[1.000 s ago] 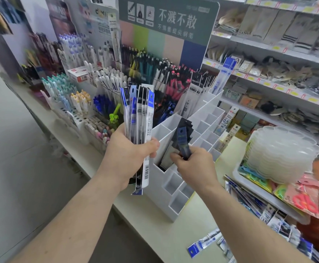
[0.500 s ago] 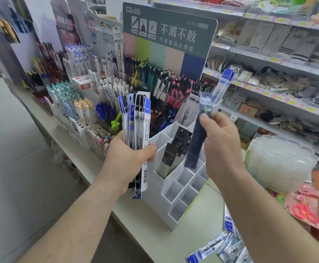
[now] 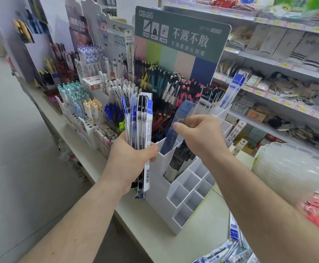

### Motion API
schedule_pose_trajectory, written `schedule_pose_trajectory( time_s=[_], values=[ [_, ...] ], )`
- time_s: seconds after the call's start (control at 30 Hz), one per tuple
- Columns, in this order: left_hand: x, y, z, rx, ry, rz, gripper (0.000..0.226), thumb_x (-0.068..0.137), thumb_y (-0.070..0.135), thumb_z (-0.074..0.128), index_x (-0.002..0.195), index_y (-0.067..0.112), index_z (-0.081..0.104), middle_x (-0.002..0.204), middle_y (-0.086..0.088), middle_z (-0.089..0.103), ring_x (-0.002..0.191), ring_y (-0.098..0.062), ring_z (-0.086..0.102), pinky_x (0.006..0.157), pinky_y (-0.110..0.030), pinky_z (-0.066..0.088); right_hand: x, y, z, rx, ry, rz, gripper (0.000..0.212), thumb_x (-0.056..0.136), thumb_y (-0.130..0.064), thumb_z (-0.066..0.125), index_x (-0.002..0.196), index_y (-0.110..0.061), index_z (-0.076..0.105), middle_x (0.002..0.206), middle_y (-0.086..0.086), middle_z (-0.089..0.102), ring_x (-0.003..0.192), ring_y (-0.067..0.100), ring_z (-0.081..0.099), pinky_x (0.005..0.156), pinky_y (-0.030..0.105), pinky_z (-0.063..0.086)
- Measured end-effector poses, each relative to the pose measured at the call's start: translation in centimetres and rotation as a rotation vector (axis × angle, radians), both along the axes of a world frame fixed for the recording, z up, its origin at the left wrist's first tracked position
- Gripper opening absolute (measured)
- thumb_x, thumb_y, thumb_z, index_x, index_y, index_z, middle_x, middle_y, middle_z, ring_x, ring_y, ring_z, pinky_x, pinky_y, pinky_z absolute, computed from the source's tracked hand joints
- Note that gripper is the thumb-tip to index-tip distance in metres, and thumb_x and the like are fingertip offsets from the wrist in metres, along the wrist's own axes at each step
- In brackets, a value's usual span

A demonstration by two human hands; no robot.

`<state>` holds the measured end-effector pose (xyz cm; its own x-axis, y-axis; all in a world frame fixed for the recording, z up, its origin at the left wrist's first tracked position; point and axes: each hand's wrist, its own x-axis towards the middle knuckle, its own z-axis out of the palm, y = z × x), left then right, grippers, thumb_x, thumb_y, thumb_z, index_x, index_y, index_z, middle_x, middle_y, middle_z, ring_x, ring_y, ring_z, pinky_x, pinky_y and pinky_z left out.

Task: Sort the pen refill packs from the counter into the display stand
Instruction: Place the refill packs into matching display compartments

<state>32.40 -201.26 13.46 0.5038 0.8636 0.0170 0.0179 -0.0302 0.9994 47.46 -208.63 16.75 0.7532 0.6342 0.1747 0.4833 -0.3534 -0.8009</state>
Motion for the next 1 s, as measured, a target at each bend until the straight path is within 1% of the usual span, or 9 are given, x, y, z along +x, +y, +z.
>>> schedule_pose_trajectory(
  time_s=[0.1,0.17,0.3,0.37,0.47,0.63,0.8,0.9,1.0],
  values=[
    [0.0,-0.1,0.0,0.008,0.004,0.002,0.019,0.076,0.005,0.078,0.090,0.012,0.068,0.077,-0.010,0.070,0.081,-0.033,0.068,0.080,-0.049,0.059,-0.2,0.3,-0.2,-0.252,-0.116,0.009,0.021,0.083,-0.048,0.069,0.067,-0.034,0.068,0.106,-0.010,0.062,0.115,0.027,0.044,0.087,0.035,0.029],
    [0.1,-0.2,0.1,0.014,0.005,0.000,0.018,0.076,0.005,0.078,0.089,0.013,0.067,0.073,-0.008,0.069,0.079,-0.032,0.067,0.078,-0.046,0.059,-0.2,0.2,0.0,-0.394,-0.162,0.040,0.018,0.082,-0.051,0.068,0.077,-0.034,0.070,0.121,-0.001,0.052,0.123,0.027,0.035,0.086,0.034,0.024],
    [0.2,-0.2,-0.2,0.021,0.022,0.002,0.013,0.081,0.003,0.074,0.091,0.007,0.067,0.065,-0.002,0.067,0.064,-0.017,0.064,0.070,-0.038,0.057,1.2,-0.2,0.3,-0.224,0.030,0.059,0.033,0.064,-0.067,0.066,0.065,-0.034,0.069,0.107,-0.007,0.067,0.118,0.024,0.053,0.101,0.043,0.043],
    [0.2,-0.2,-0.3,0.023,0.026,0.003,0.012,0.081,0.004,0.074,0.091,0.006,0.067,0.066,-0.004,0.067,0.064,-0.016,0.064,0.068,-0.035,0.057,1.8,-0.8,0.9,-0.112,0.164,0.078,0.034,0.076,-0.065,0.068,0.074,-0.031,0.070,0.095,-0.016,0.067,0.103,0.009,0.060,0.092,0.035,0.048],
    [0.1,-0.2,-0.3,0.039,0.019,-0.018,0.011,0.082,0.004,0.074,0.090,0.006,0.067,0.067,-0.006,0.066,0.063,-0.013,0.063,0.059,-0.021,0.053,2.1,-2.5,0.9,-0.028,0.241,0.170,0.025,0.090,-0.057,0.060,0.095,-0.032,0.063,0.093,-0.023,0.060,0.089,-0.011,0.053,0.070,0.016,0.039],
    [0.0,-0.4,-0.5,0.038,0.003,-0.035,0.011,0.082,0.004,0.074,0.089,0.008,0.067,0.069,-0.007,0.065,0.067,-0.014,0.062,0.061,-0.023,0.051,2.0,-3.8,-1.4,0.013,0.078,0.086,0.032,0.087,-0.042,0.069,0.113,-0.025,0.070,0.111,-0.010,0.068,0.103,0.005,0.062,0.085,0.027,0.051],
    [0.5,-1.1,-0.1,0.033,-0.025,-0.047,0.027,0.063,0.019,0.070,0.087,0.005,0.065,0.076,-0.018,0.065,0.071,-0.023,0.062,0.068,-0.035,0.054,1.6,-3.2,-2.3,-0.065,-0.064,0.178,0.011,0.084,-0.024,0.076,0.087,-0.024,0.066,0.116,-0.007,0.056,0.100,0.005,0.053,0.086,0.016,0.042],
    [0.6,-1.0,0.0,0.037,-0.023,-0.043,0.025,0.063,0.019,0.069,0.084,0.005,0.065,0.075,-0.019,0.066,0.070,-0.023,0.061,0.067,-0.034,0.054,1.5,-3.5,-2.9,-0.010,-0.144,0.175,0.007,0.086,-0.016,0.075,0.081,-0.020,0.072,0.122,-0.003,0.054,0.113,0.015,0.051,0.100,0.035,0.045],
    [0.6,-1.2,0.0,0.044,-0.021,-0.045,0.024,0.064,0.018,0.068,0.082,0.003,0.063,0.068,-0.018,0.063,0.065,-0.020,0.058,0.064,-0.032,0.052,1.6,-3.8,-3.8,0.110,-0.485,0.128,0.007,0.083,-0.018,0.075,0.085,-0.022,0.081,0.130,0.009,0.056,0.123,0.029,0.045,0.103,0.047,0.038]
  ],
)
